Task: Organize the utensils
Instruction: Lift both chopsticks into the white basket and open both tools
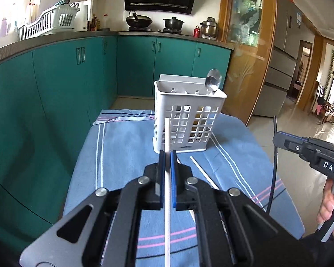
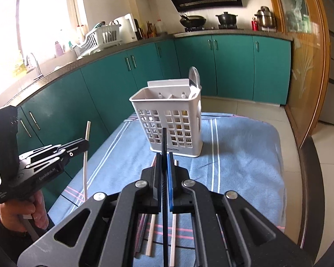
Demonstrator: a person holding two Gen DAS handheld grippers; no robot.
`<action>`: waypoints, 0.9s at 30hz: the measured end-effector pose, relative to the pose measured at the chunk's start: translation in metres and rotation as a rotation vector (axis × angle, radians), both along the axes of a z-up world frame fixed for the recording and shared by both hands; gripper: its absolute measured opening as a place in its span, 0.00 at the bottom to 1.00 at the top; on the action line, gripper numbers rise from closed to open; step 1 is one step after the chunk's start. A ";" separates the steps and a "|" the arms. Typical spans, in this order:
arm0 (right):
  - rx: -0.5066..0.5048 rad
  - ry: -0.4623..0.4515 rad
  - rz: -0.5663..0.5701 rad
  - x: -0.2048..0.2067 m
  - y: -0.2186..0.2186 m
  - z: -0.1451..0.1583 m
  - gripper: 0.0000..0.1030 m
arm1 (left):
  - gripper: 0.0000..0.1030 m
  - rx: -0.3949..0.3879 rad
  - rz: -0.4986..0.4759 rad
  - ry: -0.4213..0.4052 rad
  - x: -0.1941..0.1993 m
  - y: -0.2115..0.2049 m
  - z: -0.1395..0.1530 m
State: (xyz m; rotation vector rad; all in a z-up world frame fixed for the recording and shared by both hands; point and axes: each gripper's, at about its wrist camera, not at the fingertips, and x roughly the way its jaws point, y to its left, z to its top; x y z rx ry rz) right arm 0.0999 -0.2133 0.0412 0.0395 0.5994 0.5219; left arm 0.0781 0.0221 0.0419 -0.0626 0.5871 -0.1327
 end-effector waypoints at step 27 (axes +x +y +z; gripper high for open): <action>0.005 -0.192 -0.033 0.023 0.023 0.178 0.05 | 0.04 0.037 -0.065 -0.245 0.023 -0.019 0.204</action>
